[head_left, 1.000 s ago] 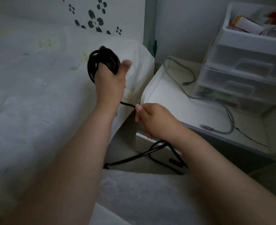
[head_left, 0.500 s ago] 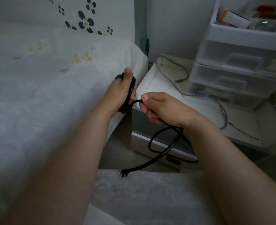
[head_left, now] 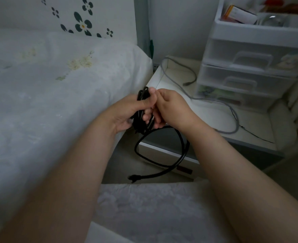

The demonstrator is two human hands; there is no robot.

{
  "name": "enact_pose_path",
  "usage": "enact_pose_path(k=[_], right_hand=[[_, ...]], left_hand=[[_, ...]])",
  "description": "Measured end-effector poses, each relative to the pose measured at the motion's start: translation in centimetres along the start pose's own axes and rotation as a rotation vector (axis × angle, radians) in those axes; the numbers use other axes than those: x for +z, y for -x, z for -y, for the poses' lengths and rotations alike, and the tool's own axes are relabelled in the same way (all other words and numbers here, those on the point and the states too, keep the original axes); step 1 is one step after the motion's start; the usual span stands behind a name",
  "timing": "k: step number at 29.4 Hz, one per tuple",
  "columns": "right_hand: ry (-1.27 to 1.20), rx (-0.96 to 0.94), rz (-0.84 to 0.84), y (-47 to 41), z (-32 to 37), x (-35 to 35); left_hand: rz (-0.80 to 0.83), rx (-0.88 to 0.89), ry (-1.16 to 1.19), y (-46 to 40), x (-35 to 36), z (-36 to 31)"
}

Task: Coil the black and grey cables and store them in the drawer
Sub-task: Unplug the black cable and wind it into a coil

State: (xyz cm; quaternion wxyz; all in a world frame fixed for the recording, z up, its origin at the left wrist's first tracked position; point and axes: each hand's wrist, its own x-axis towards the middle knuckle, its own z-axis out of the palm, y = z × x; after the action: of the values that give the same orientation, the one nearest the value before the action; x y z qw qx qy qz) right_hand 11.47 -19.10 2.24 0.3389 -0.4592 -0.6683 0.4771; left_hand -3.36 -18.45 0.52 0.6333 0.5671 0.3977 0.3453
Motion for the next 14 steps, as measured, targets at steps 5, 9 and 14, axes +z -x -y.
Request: enact_pose_path(k=[5,9,14], right_hand=[[0.275,-0.088,-0.082,-0.3,-0.3,-0.4],[0.430,-0.113,-0.027,-0.5,-0.8,-0.4],[0.378,-0.147,-0.029,-0.3,-0.8,-0.5]], left_hand=[[-0.009,-0.093,-0.206,0.6,-0.3,-0.9],[-0.093,-0.155,-0.479,0.5,0.0,-1.0],[-0.195,-0.136,-0.559,0.0,0.6,-0.8]])
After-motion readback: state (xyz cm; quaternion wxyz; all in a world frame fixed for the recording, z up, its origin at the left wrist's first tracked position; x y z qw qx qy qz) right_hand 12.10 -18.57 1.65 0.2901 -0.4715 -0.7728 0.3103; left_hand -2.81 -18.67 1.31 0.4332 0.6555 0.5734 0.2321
